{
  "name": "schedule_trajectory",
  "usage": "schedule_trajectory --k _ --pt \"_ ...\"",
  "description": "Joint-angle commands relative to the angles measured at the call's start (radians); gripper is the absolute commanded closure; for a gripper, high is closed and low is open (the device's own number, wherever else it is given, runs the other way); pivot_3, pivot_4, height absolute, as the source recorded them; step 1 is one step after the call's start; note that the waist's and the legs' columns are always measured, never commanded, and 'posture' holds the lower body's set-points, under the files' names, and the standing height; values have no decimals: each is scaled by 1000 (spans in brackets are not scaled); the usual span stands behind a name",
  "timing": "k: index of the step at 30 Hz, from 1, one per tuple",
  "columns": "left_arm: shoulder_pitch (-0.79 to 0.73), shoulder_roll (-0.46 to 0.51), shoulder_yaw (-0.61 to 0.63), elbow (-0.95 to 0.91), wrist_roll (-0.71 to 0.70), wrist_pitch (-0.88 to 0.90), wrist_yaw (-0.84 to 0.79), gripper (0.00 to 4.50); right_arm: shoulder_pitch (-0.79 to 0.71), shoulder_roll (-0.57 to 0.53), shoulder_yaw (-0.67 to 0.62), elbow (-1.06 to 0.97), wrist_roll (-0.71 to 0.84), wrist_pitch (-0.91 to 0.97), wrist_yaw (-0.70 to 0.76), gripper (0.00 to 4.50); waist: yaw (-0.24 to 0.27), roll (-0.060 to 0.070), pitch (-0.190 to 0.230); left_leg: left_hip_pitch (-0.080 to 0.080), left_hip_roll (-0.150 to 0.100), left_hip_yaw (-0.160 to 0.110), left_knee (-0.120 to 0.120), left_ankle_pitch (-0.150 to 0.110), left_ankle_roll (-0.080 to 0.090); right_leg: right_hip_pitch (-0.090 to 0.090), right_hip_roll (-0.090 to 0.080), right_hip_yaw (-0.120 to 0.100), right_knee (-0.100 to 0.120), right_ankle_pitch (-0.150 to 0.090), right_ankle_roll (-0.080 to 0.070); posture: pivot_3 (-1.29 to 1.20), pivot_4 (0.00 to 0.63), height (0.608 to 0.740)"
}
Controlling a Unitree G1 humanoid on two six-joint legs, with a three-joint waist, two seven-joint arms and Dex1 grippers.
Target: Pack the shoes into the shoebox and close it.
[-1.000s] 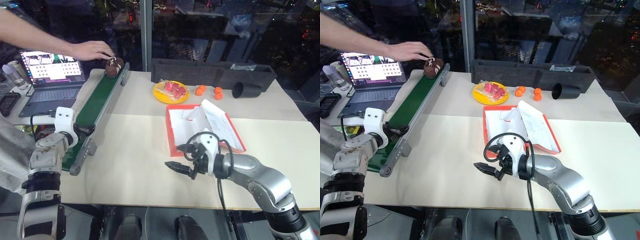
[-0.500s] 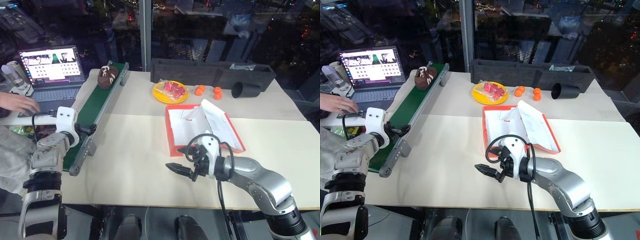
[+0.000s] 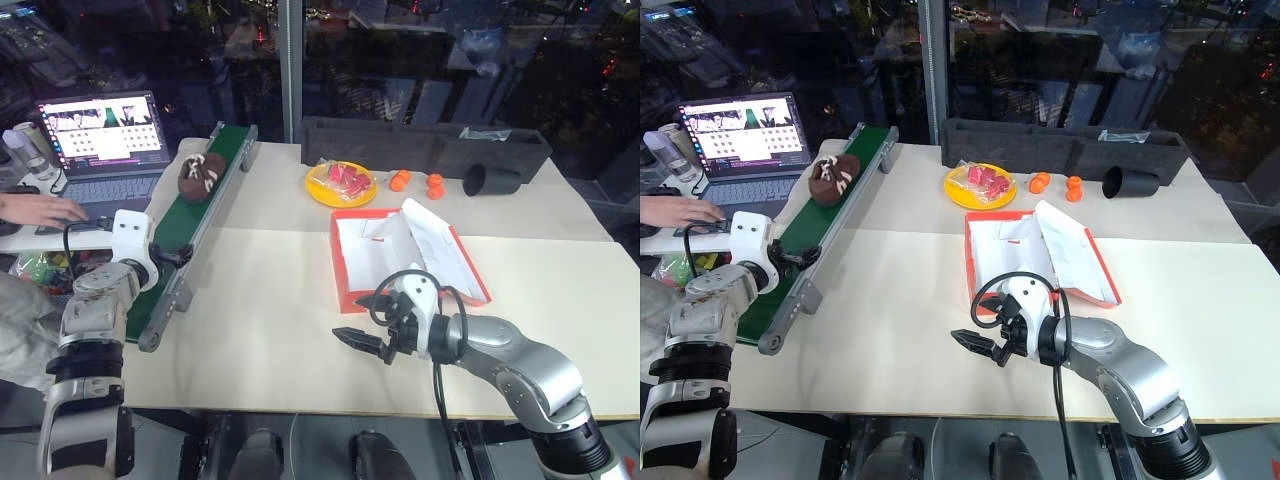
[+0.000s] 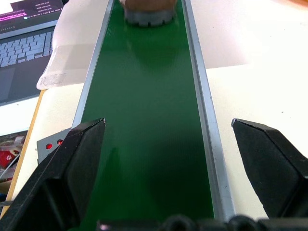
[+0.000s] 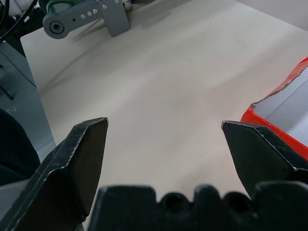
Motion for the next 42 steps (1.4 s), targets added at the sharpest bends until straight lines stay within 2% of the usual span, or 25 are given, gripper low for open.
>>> schedule_trajectory --k 1,22,25,28,30,36,38,42 --pt "-32 13 24 -2 -7 -20 9 0 7 5 -16 -31 -3 -24 -5 33 0 0 0 0 0 0 0 0 0 0 0 0 0 0 0 0 150 681" --pt "-42 7 14 11 -7 -22 18 0 -3 39 -31 -22 -26 -40 -16 33 0 0 0 0 0 0 0 0 0 0 0 0 0 0 0 0 150 681" --pt "-35 -7 32 -28 -38 -54 -3 794 -9 42 -40 -22 -24 -41 -17 0 2 0 0 0 0 0 0 0 0 0 0 0 0 0 0 0 150 681" --pt "-53 -13 50 -18 -50 -40 11 1872 -15 43 -45 -21 -22 -41 -16 0 2 0 0 0 0 0 1 0 0 1 0 0 0 0 0 0 150 681" --pt "-60 -16 59 -21 -60 -42 12 2189 -23 44 -48 -18 -22 -42 -17 0 2 -1 0 0 0 0 1 0 0 1 0 0 0 0 0 0 150 681" --pt "-87 -69 99 -72 -92 -121 75 2189 -68 61 -60 14 -40 -56 -37 0 1 -1 1 0 0 -1 1 0 0 0 0 -1 0 0 0 0 150 681" --pt "-122 -141 136 -152 -154 -156 110 2189 -139 124 -111 74 -29 -50 -103 0 1 -2 1 0 0 -1 1 0 0 0 0 -1 0 0 0 0 150 681" --pt "-162 -274 96 -279 -217 -89 143 2189 -331 322 -295 263 48 75 -334 0 3 -4 2 -2 0 -2 6 0 0 1 0 -1 3 1 1 0 150 681"
